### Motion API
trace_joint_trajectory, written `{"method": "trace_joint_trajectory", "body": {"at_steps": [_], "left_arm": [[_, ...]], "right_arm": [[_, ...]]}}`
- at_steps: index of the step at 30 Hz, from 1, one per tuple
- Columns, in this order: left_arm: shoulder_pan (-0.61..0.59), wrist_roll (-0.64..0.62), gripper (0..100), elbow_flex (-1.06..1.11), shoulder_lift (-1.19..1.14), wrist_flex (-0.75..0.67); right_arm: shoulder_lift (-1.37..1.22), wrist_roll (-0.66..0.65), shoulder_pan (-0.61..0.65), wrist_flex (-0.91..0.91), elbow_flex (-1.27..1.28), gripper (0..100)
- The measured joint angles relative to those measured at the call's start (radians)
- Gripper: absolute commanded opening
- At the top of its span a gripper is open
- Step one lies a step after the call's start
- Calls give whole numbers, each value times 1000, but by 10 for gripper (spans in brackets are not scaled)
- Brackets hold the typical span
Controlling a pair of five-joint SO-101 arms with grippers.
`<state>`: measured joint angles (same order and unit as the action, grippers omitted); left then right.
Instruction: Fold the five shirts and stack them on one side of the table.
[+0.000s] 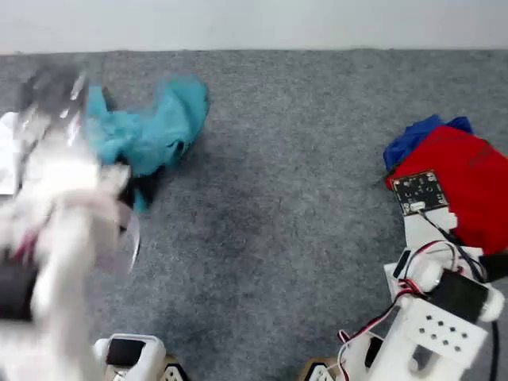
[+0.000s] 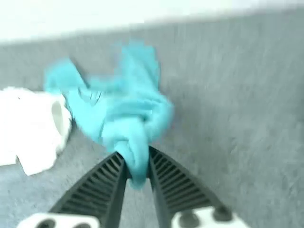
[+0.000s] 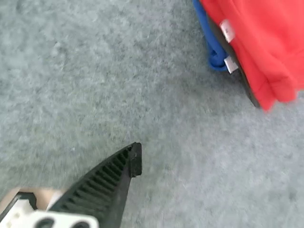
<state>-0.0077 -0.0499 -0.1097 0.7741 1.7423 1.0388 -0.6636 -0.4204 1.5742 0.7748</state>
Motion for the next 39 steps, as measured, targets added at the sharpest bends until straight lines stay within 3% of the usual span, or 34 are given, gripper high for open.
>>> {"method": "trace_joint_trajectory", "body": {"at_steps": [5,10,16,23,26,32,39], "left_arm": [[-91,3,11,155,269,2],[-204,0,11,183,361,2],[-221,3,11,238,347,2],[-219,3,11,285,173,-12],[-160,0,11,288,78,-43],[80,3,11,269,-170,-150],[397,41,11,-41,-522,-132]], "right_arm": [[-2,15,229,-130,86,675],[0,167,496,-278,92,675],[-57,190,601,-377,98,675],[-387,190,620,-460,63,675],[-552,190,618,-413,-77,675],[-776,192,620,-216,-387,675],[-824,249,565,-172,-427,675]]}}
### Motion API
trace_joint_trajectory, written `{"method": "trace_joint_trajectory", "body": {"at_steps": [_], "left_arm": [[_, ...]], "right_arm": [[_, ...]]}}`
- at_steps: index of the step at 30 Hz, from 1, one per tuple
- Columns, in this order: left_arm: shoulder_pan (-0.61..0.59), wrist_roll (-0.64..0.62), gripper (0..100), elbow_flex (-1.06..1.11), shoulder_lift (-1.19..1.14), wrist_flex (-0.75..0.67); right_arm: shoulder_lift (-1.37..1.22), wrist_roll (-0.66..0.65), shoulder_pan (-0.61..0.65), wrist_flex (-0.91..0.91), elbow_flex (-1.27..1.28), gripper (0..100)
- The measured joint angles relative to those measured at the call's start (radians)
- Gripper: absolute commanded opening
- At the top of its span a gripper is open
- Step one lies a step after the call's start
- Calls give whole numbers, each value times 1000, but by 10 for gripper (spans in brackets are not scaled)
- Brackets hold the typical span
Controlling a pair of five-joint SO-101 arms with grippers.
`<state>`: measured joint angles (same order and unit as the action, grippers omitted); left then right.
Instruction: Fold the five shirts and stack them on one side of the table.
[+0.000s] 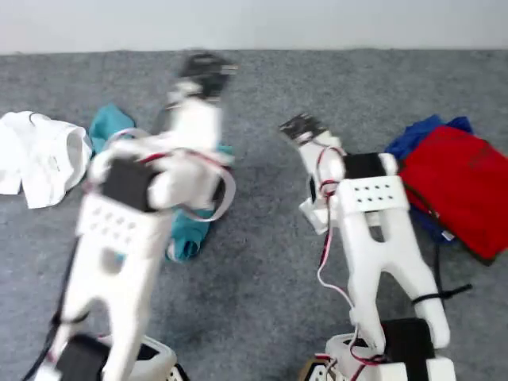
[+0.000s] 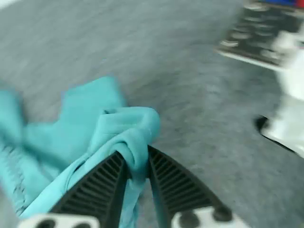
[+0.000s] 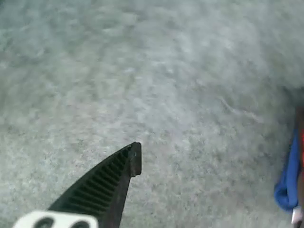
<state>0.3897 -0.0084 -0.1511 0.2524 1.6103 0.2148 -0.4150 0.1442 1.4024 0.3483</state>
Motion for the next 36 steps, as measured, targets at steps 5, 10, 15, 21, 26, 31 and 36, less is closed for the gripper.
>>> {"method": "trace_joint_trajectory", "body": {"at_steps": [5,10,15,21,26,31,36], "left_arm": [[160,23,11,-269,-298,92],[318,29,11,-526,-572,124],[390,34,29,-655,-740,127],[358,35,158,-710,-755,130],[262,35,237,-690,-637,129],[158,35,242,-503,-482,129],[28,35,228,-206,-408,129]], "right_arm": [[0,29,-152,5,-2,675],[0,31,-198,9,-2,675],[0,31,-212,5,0,675],[0,31,-212,8,-14,675],[-2,31,-198,9,-15,675],[-2,31,-203,9,-15,675],[-6,31,-206,9,-15,675]]}}
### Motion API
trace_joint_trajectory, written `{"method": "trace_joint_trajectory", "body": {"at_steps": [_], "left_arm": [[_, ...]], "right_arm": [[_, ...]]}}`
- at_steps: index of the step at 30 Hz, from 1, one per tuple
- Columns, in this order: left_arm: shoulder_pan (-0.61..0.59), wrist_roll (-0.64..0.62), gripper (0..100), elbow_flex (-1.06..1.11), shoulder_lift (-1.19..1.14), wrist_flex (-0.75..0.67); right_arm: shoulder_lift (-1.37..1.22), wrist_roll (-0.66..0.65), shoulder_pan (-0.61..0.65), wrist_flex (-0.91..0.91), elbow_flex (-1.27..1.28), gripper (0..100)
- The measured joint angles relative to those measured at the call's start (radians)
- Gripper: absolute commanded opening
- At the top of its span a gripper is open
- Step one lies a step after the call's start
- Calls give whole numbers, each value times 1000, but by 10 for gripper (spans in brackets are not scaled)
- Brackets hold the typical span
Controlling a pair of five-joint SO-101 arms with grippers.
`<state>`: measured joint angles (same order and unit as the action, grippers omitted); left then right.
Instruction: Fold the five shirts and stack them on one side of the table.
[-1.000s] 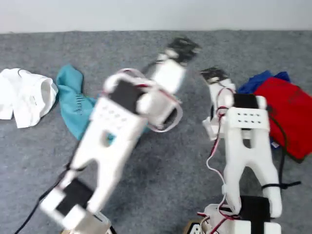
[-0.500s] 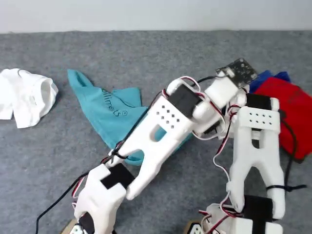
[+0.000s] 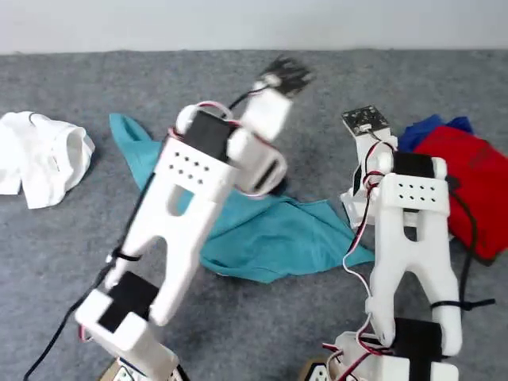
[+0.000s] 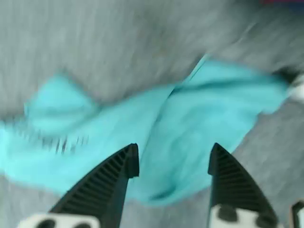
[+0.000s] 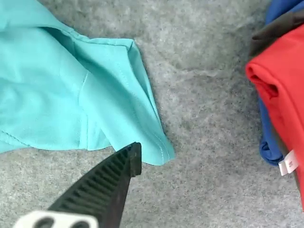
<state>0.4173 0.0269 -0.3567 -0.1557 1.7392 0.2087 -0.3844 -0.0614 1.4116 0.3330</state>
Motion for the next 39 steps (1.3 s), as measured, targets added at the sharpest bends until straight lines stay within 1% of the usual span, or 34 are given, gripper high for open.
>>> {"method": "trace_joint_trajectory", "body": {"at_steps": [4,9,16,20,33,38,39], "left_arm": [[-83,11,171,242,9,0],[-181,15,159,394,11,-8],[-265,94,159,480,11,-9],[-295,127,159,529,11,-18],[-302,132,153,684,11,-275],[-302,137,24,753,11,-384],[-302,150,12,761,11,-394]], "right_arm": [[0,0,5,0,0,675],[-5,0,2,0,0,675],[-5,0,2,0,0,675],[-5,0,5,0,0,675],[-5,0,3,0,0,675],[-6,0,3,0,12,675],[-6,0,3,0,12,675]]}}
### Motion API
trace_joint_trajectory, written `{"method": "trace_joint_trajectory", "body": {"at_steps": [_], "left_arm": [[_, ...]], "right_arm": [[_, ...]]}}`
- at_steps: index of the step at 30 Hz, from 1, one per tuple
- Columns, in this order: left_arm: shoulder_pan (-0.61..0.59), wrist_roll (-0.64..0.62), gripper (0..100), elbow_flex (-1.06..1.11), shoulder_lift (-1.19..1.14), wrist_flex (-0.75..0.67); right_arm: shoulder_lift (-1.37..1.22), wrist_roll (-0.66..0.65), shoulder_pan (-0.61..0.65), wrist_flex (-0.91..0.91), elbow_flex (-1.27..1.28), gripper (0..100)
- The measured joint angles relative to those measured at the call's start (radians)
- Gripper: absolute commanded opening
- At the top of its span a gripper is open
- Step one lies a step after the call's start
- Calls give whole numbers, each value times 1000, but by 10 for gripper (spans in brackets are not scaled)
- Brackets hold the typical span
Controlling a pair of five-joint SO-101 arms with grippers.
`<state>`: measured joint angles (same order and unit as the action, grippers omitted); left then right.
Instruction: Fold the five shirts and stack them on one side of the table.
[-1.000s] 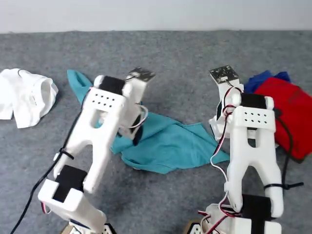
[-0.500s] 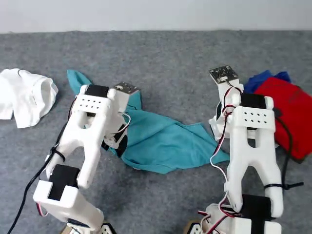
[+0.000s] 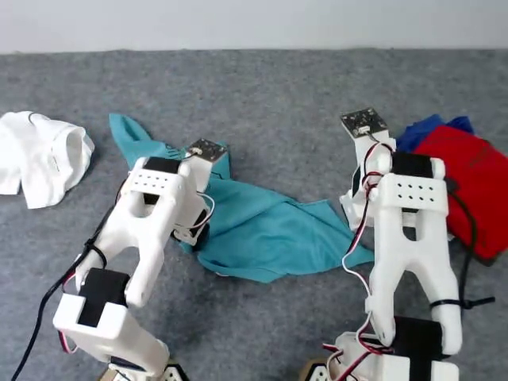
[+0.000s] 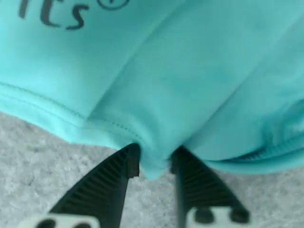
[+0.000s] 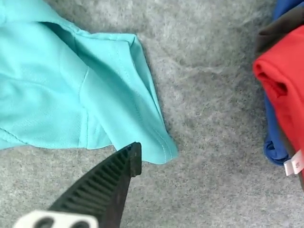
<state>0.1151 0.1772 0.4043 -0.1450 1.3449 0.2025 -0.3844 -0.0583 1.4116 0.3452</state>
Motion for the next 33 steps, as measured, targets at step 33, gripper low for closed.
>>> {"method": "trace_joint_trajectory", "body": {"at_steps": [33], "left_arm": [[-298,61,13,-542,106,391]], "right_arm": [[-3,0,173,0,3,675]]}}
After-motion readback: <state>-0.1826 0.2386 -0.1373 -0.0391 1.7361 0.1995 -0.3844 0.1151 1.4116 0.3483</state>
